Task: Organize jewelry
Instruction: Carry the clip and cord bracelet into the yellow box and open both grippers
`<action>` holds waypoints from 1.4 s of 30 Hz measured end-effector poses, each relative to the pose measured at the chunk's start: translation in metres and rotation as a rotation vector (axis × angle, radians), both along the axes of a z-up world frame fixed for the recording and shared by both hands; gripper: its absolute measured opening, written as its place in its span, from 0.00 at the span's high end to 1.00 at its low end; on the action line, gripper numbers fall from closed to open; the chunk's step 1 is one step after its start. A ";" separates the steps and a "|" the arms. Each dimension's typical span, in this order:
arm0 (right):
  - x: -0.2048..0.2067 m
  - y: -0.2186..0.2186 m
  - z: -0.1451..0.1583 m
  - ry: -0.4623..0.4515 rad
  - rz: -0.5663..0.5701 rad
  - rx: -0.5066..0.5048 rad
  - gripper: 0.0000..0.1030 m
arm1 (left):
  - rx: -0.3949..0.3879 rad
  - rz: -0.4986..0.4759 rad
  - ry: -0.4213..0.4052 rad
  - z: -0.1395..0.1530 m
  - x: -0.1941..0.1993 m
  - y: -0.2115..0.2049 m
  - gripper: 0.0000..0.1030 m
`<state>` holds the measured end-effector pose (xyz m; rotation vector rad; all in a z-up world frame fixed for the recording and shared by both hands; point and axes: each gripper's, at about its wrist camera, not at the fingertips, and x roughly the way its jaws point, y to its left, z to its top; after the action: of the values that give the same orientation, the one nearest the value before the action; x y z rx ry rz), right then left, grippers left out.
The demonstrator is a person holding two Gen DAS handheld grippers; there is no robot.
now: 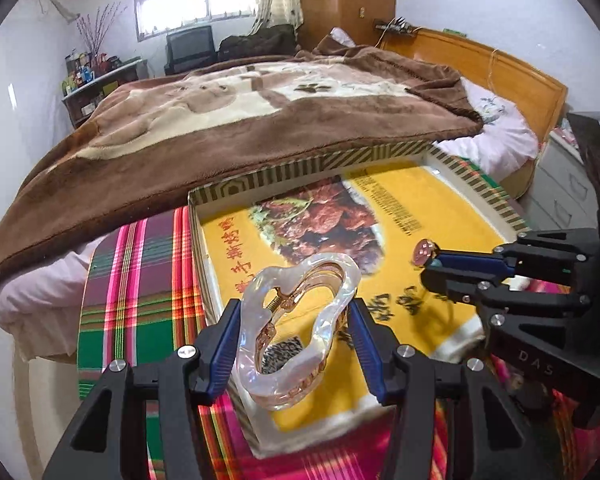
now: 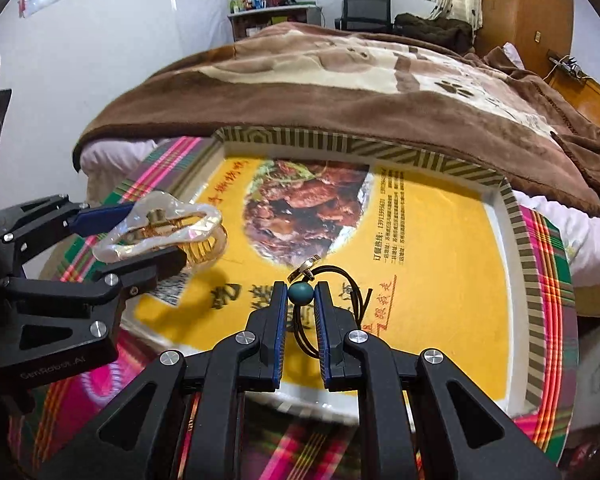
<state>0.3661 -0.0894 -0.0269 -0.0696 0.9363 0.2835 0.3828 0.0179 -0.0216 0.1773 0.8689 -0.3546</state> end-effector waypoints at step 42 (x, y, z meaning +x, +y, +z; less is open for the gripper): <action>0.011 -0.011 -0.018 0.022 -0.048 0.041 0.63 | -0.043 0.040 0.006 -0.004 0.001 0.007 0.26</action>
<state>0.3769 -0.1000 -0.0451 -0.0062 0.9528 0.2598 0.3835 0.0251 -0.0257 0.1188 0.8687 -0.3363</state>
